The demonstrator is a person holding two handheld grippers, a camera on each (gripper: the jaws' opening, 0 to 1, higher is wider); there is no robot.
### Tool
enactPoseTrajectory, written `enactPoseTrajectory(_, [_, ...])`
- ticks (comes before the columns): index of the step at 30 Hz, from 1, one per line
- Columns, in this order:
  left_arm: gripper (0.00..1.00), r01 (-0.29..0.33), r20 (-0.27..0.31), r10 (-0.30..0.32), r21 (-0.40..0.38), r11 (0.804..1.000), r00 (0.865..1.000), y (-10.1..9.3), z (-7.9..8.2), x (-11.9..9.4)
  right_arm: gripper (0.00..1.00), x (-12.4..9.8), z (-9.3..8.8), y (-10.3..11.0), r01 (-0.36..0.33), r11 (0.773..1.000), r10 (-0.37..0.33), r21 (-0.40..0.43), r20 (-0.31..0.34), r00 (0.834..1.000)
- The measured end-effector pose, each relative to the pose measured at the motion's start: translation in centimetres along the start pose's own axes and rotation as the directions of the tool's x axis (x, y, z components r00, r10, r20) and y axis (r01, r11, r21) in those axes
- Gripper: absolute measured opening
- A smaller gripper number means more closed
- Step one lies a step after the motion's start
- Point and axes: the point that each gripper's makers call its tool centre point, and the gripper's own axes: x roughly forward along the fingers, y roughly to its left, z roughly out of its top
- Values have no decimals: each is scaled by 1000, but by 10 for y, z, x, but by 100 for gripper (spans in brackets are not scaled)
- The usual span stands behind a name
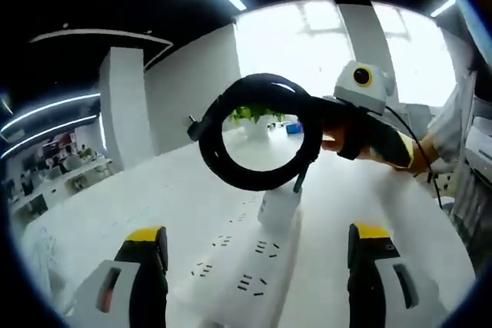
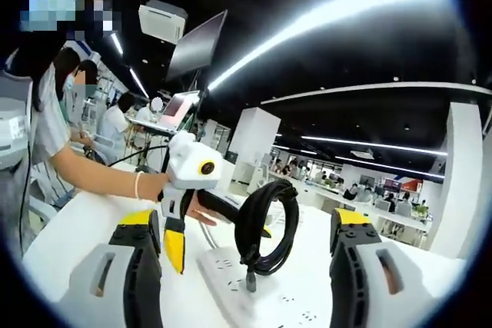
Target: Straighten the power strip on the desk, plug the charger into it
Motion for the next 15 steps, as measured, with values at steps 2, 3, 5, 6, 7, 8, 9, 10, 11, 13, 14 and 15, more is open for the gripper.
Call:
enactPoseTrajectory(2, [99,-3,22,4,-18,1000,1000,3,4,-4,96,1,-5,5,-45,999,45,-25,-11,999])
enactPoseTrajectory(3, [99,-10,36,11,-25,1000,999,6,7,-8,98,1,-10,7,-72,997,72,-25,-25,997])
enactPoseTrajectory(5, [99,-27,49,28,-22,999,998,11,9,-14,100,-1,-16,8,-107,994,106,-9,-37,994])
enactPoseTrajectory(6, [99,-39,55,40,-23,999,998,14,9,-17,100,-1,-17,8,-113,993,114,17,-43,993])
enactPoseTrajectory(7, [99,-44,56,46,-28,999,997,17,7,-19,100,-2,-16,5,-116,993,117,31,-35,993])
enactPoseTrajectory(8, [99,-50,55,53,-38,998,997,21,6,-20,100,-3,-15,3,-123,992,124,37,-31,992])
enactPoseTrajectory(9, [99,-59,54,61,-50,997,997,24,4,-22,100,-4,-14,0,-127,991,129,41,-29,991])
enactPoseTrajectory(10, [99,-69,55,72,-58,996,996,28,2,-23,100,-4,-13,-2,-131,991,132,41,-32,991])
enactPoseTrajectory(11, [99,-79,55,82,-67,995,995,31,1,-25,100,-4,-13,-3,-136,990,138,37,-40,990])
enactPoseTrajectory(13, [99,-91,53,95,-79,993,994,35,-1,-27,100,-4,-13,-5,-148,989,149,28,-54,987])
enactPoseTrajectory(14, [99,-98,56,103,-84,992,993,37,-1,-28,100,-4,-13,-6,-159,987,160,24,-62,985])
enactPoseTrajectory(15, [99,-108,54,113,-88,990,992,39,-2,-29,100,-4,-14,-6,-168,986,169,22,-70,983])
